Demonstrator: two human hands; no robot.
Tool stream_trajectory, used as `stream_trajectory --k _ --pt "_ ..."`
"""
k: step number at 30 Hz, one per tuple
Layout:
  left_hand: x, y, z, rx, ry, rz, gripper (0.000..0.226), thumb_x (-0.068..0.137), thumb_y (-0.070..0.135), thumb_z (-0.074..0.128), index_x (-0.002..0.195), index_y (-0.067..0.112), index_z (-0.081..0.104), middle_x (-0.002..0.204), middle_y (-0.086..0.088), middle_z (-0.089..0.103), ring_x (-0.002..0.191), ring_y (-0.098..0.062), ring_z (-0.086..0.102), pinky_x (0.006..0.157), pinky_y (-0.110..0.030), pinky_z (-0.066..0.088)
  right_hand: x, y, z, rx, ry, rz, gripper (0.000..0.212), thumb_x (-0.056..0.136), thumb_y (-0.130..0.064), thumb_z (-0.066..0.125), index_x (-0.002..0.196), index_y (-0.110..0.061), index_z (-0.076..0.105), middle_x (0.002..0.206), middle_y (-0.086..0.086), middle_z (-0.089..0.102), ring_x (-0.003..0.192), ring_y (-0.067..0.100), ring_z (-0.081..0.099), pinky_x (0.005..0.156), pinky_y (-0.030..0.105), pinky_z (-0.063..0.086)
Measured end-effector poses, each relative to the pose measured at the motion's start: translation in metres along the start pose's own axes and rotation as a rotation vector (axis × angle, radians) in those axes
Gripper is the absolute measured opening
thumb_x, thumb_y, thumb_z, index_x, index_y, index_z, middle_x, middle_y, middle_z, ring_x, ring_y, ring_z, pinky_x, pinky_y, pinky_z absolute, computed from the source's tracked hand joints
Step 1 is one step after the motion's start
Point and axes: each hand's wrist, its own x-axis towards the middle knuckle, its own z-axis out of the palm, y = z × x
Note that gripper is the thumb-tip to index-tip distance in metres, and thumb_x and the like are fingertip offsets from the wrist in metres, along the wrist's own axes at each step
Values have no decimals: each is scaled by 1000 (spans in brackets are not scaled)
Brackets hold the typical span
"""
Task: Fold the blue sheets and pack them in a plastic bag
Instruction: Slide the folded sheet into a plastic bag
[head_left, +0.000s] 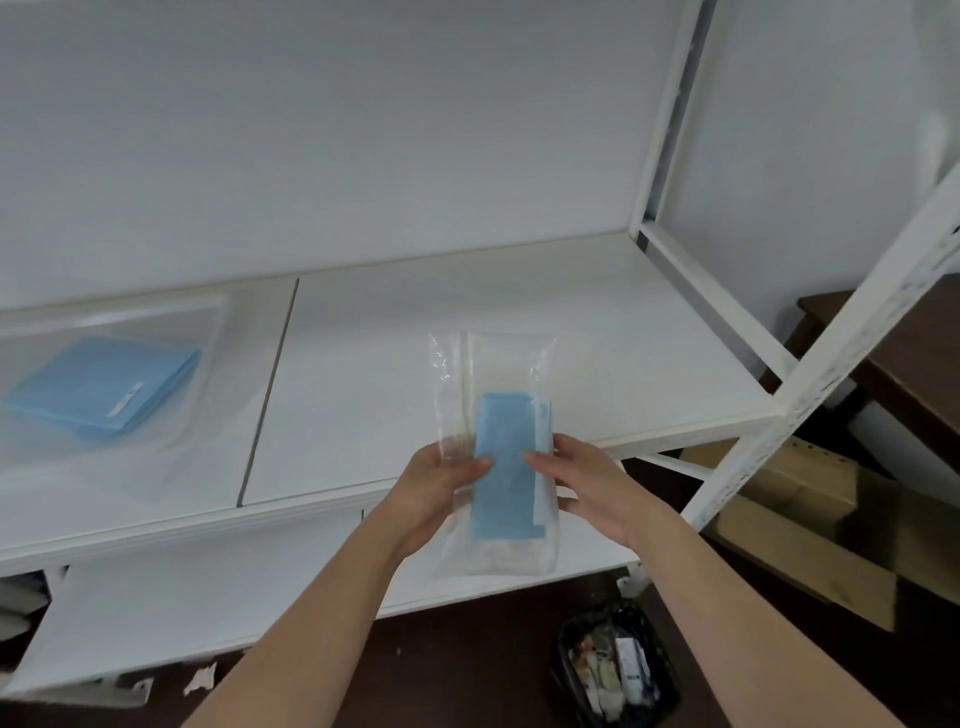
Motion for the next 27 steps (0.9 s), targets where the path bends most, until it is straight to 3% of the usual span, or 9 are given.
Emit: stream_trajectory --k 3,7,9,13,17,27 --pt "3 -12 20 22 -2 -37 31 86 4 64 117 1 64 113 -14 69 105 -26 67 82 -27 55 -6 13 -24 52 19 29 44 81 -22 75 122 -18 59 115 3 69 106 18 66 90 36 53" --pt "11 -41 59 95 22 -131 28 82 2 68 109 2 68 105 -11 72 97 -23 70 76 -25 56 -21 34 -69 40 20 114 35 83 -16 72 117 -14 63 112 3 71 106 19 66 87 33 52" --pt "19 -63 81 194 71 -165 22 82 0 69 102 9 71 97 -5 74 85 -14 70 70 -20 54 -30 49 -98 37 69 161 32 84 -13 71 115 -12 65 109 3 72 104 20 66 82 31 52" --pt "37 -111 112 248 187 -234 19 85 0 66 94 16 72 90 -3 72 84 -17 63 83 -29 51 -48 82 -153 27 196 247 28 87 -5 64 114 -11 63 109 6 70 100 20 65 76 30 50" --pt "50 -147 140 248 295 -295 16 90 7 62 102 14 70 96 -3 70 76 -13 60 71 -20 52 -53 118 -188 99 376 309 20 88 -3 60 105 -13 63 103 7 69 92 21 64 71 30 50" --pt "71 -206 157 160 387 -419 15 94 10 53 102 12 66 93 -4 68 78 -17 62 78 -26 53 -36 216 -215 325 820 478 38 88 -7 62 125 -4 52 104 10 55 93 25 53 80 34 45"
